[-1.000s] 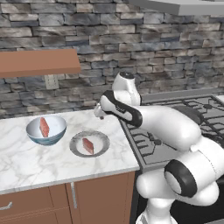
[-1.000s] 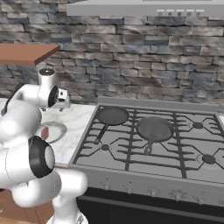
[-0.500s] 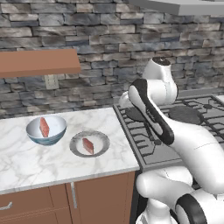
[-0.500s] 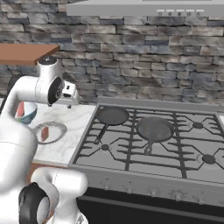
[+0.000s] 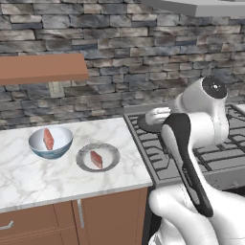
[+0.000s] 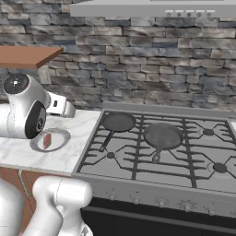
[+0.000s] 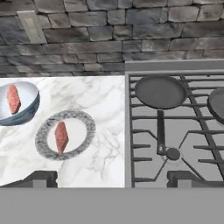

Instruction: Place one of the steaks on the plate and the other in the bowl. Then place the bowl in the fridge.

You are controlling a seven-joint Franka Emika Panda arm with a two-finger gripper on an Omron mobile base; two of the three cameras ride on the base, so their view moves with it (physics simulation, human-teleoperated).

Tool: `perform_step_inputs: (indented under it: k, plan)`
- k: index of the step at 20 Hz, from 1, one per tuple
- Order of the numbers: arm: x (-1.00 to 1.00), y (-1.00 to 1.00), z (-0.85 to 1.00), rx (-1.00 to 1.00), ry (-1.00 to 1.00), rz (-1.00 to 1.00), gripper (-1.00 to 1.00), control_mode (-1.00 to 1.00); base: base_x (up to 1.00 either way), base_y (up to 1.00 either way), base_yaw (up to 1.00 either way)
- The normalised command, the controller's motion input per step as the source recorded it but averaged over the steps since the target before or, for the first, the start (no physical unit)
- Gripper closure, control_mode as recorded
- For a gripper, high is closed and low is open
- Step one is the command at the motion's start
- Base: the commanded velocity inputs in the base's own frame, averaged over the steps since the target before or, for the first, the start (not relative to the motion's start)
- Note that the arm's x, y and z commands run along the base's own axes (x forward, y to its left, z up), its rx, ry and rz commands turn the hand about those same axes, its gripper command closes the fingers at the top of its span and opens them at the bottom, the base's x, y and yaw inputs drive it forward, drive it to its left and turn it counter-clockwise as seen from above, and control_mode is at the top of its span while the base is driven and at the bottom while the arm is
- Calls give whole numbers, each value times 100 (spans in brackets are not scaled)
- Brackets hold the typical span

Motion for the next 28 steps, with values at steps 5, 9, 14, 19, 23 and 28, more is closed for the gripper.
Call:
perform_step_inputs:
  k: [5,9,14,19,23,28]
  plan:
    - [-71,0,93,0,-10,0,-100,-100,0,0,0]
    - [-54,-1,68,0,-1,0,-100,-100,0,0,0]
    - [-28,-4,10,0,0,0,-100,100,-60,-17,-5]
    - [0,0,0,0,0,0,-100,100,-96,-41,-16]
    - [0,0,0,0,0,0,-100,100,-15,-78,-65]
    - [0,0,0,0,0,0,-100,100,3,-8,-97]
